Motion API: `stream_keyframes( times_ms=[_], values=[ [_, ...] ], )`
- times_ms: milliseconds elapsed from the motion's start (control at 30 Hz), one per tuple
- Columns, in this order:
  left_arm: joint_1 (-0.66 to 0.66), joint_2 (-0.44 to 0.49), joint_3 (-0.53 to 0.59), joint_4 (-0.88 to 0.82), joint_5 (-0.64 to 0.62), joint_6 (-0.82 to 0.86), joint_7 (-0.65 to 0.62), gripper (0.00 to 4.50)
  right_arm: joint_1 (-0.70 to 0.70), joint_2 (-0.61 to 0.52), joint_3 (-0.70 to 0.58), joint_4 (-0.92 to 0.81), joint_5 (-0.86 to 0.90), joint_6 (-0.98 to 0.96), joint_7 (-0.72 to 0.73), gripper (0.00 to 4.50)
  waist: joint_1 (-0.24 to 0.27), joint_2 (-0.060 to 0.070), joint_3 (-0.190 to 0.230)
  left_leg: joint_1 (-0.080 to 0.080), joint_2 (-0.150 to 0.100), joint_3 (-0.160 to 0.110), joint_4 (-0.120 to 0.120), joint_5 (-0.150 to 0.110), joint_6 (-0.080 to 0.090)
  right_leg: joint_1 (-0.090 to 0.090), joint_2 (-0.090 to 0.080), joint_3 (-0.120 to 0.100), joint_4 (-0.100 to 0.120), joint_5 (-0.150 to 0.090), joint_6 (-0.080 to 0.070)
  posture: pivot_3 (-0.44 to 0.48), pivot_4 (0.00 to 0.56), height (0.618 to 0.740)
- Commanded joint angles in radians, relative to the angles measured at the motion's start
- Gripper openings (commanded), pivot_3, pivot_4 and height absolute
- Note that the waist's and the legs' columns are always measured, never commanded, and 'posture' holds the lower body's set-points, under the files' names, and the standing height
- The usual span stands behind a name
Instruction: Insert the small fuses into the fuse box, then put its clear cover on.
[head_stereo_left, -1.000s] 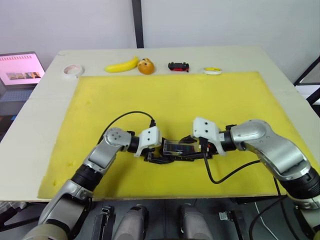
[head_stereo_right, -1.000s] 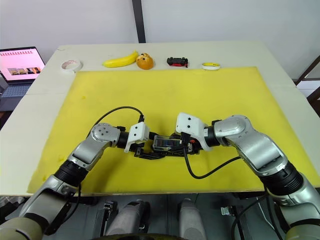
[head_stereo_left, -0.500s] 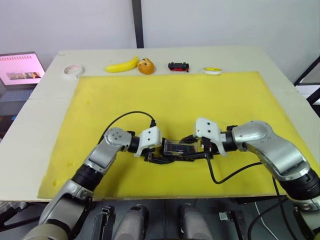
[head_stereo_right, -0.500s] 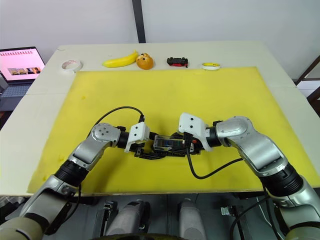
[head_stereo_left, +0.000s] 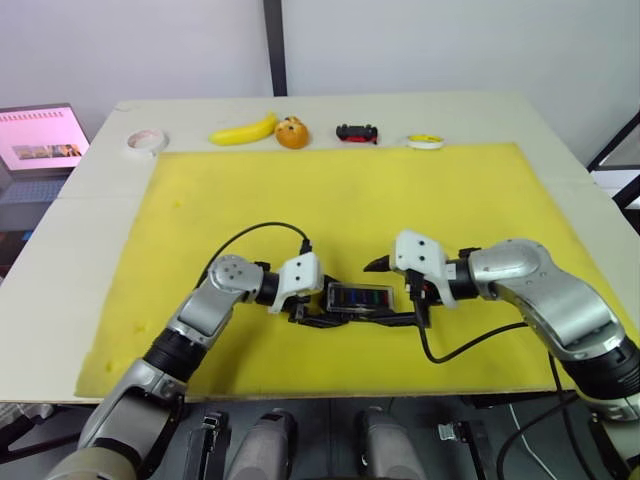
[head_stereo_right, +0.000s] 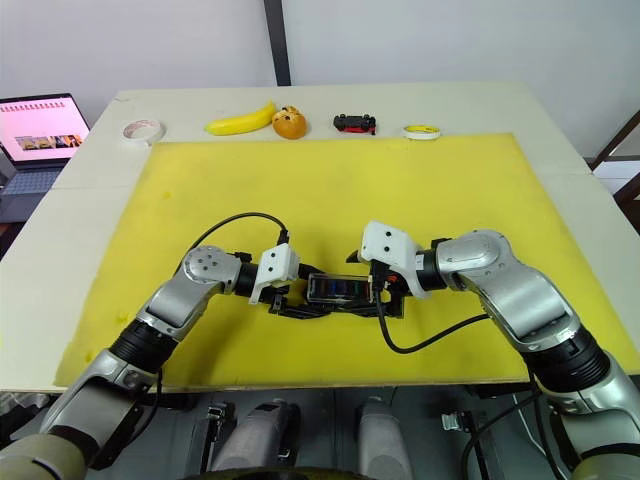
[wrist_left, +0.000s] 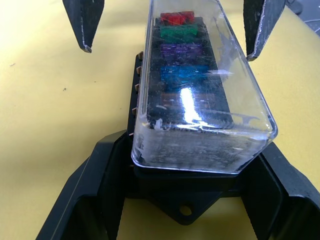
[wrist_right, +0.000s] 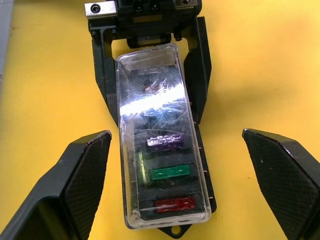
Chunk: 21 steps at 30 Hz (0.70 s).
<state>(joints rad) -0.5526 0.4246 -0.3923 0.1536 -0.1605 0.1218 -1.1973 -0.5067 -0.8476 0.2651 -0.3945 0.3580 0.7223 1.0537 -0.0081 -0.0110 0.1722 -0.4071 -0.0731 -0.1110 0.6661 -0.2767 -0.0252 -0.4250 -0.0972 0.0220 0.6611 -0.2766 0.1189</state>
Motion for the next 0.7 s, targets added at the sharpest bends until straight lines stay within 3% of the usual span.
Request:
stream_keyframes(
  times_ms=[33,300,400,633,700],
  values=[
    [-0.008,-0.008,0.008,-0.02,-0.001,-0.004,-0.006,2.57,-0.012,-0.005,-0.044,-0.052,0.016,0.008,-0.007,4.49,0.0,0.0,0.0,0.0,0.0,0.0,0.0,0.0,0.0,0.0,0.0,0.0,0.0,0.0,0.0,0.0,0.15,0.74],
    [-0.015,-0.012,0.008,-0.008,0.002,-0.008,-0.007,2.57,0.018,0.049,-0.15,-0.092,0.171,0.045,-0.012,4.49,0.0,0.0,0.0,0.0,0.0,0.0,0.0,0.0,0.0,0.0,0.0,0.0,0.0,0.0,0.0,0.0,0.15,0.74],
    [-0.015,-0.015,0.008,-0.008,0.002,-0.006,-0.003,2.57,0.041,0.094,-0.144,-0.101,0.193,0.046,-0.041,3.56,0.0,0.0,0.0,0.0,0.0,0.0,0.0,0.0,0.0,0.0,0.0,0.0,0.0,0.0,0.0,0.0,0.15,0.74],
    [-0.012,-0.014,0.01,-0.012,0.003,-0.003,0.0,2.57,0.064,0.149,-0.111,-0.075,0.164,0.031,-0.101,0.15,-0.001,0.0,0.0,0.0,0.0,0.0,0.0,0.0,0.0,0.0,0.0,0.0,0.0,0.0,0.0,0.0,0.15,0.74],
    [-0.012,-0.013,0.01,-0.012,0.004,-0.003,0.0,2.57,0.066,0.153,-0.101,-0.065,0.15,0.027,-0.112,0.06,-0.001,0.0,0.0,0.0,0.0,0.0,0.0,0.0,0.0,0.0,0.0,0.0,0.0,0.0,0.0,0.0,0.15,0.74]
  ],
)
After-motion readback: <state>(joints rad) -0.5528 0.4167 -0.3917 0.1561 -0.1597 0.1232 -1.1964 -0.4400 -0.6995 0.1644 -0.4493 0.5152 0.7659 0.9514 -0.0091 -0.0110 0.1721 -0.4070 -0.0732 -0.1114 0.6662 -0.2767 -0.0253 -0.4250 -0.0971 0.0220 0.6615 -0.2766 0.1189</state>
